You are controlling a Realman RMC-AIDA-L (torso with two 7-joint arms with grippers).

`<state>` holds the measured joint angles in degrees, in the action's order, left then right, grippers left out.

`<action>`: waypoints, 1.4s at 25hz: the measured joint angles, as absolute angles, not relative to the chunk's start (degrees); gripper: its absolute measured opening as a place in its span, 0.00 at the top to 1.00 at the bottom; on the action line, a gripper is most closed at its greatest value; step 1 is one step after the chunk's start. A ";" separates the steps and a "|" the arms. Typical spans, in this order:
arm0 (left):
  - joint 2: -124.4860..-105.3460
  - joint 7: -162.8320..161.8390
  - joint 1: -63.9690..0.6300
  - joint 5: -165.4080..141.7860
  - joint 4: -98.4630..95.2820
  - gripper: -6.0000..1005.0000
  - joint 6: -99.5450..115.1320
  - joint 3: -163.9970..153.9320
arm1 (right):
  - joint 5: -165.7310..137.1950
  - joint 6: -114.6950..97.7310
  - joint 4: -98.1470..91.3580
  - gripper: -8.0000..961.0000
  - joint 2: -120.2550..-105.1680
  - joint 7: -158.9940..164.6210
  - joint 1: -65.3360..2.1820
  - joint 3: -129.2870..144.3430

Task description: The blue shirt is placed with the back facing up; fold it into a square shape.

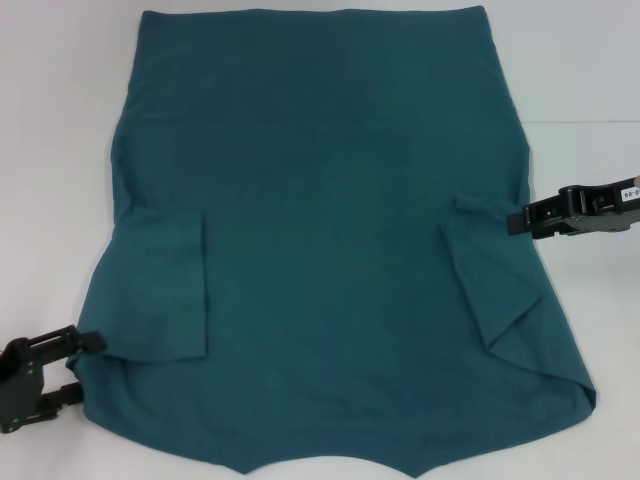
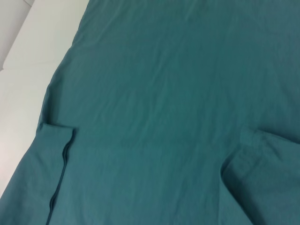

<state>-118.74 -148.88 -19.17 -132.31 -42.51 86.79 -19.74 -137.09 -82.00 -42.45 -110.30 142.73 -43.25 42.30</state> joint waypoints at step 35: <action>-118.24 -142.39 -22.52 -130.18 -40.47 0.83 89.24 -19.93 | -128.56 -88.52 -40.41 0.46 -108.89 134.82 -38.92 34.26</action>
